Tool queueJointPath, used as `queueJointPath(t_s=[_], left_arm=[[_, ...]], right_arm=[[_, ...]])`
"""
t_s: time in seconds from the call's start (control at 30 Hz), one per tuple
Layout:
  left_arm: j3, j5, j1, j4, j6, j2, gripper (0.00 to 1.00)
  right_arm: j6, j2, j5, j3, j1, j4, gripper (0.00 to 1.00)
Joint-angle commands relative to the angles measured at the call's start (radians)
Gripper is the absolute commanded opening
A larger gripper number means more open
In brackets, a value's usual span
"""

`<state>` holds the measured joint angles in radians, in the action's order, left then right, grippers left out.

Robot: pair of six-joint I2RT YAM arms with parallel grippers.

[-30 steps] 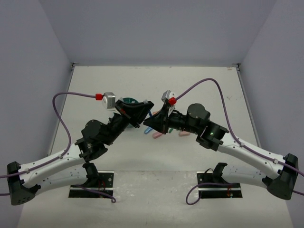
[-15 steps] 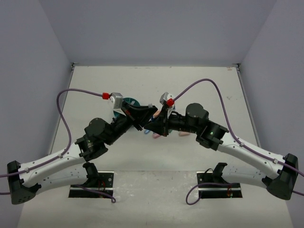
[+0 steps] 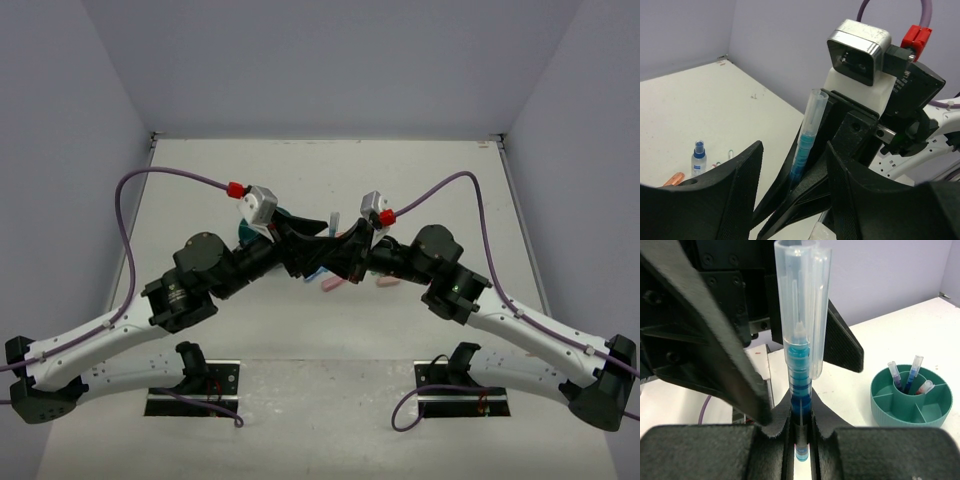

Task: Sort the stationery into containers
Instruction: Close the pen cap on the pen, then place the pen in the storage box.

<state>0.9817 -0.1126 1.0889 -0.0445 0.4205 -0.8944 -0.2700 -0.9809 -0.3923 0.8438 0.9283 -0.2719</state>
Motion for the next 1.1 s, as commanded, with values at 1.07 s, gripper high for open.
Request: queueJointPath(t_s=[1.07], left_arm=[[0.077, 0.030, 0.003, -0.079, -0.129, -0.022, 0.34]], right_arm=[[0.018, -0.004, -0.012, 0.047, -0.003, 0.082, 0.00]])
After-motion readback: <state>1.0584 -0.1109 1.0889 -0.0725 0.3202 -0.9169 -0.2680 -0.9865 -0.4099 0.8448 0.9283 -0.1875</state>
